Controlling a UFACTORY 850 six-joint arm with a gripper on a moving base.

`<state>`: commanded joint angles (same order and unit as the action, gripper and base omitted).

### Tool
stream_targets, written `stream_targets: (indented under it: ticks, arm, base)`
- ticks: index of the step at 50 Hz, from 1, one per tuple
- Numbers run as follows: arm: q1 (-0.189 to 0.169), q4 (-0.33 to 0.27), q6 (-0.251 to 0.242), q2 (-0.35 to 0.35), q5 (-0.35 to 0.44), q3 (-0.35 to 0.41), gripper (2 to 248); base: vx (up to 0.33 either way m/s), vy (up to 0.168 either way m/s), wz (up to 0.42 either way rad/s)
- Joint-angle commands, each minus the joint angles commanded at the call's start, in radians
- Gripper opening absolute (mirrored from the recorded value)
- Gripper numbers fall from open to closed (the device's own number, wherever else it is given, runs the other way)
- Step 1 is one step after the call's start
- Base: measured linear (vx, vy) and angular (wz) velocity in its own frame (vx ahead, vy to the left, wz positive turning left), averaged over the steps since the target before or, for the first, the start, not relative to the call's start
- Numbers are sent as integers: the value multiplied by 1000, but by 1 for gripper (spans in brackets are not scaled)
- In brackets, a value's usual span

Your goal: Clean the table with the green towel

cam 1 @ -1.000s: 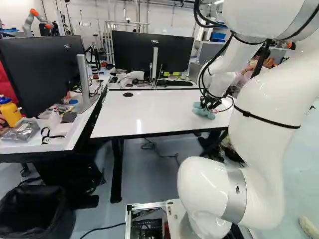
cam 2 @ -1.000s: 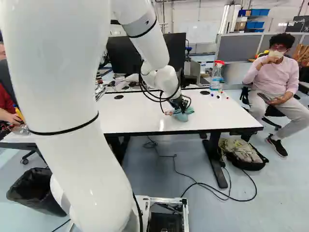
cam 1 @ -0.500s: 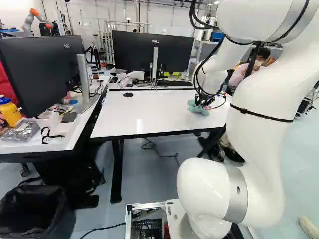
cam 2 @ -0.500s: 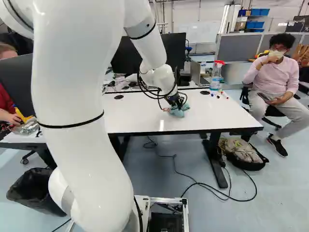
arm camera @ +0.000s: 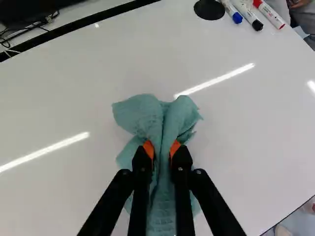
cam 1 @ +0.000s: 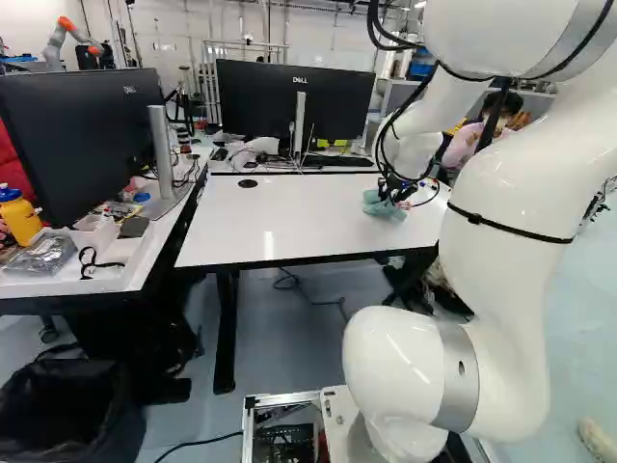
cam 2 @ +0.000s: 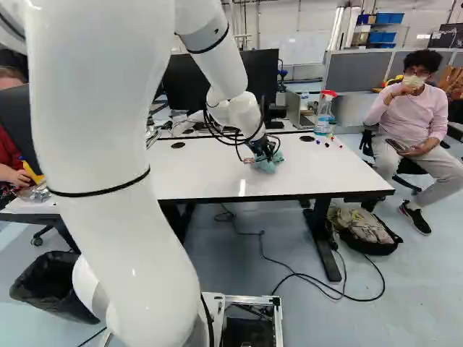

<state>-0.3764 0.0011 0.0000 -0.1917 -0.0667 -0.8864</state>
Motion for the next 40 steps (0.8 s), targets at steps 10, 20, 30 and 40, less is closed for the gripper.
stream_targets:
  ticks: [10,20,30,40]
  arm:
    - [4,0,0,64,-48,44,54]
    - [14,0,0,145,-102,104,54]
    - [25,0,0,219,-156,153,54]
    - [31,0,0,258,-178,172,54]
  base:
    - [0,0,0]
    - [0,0,0]
    - [0,0,0]
    - [0,0,0]
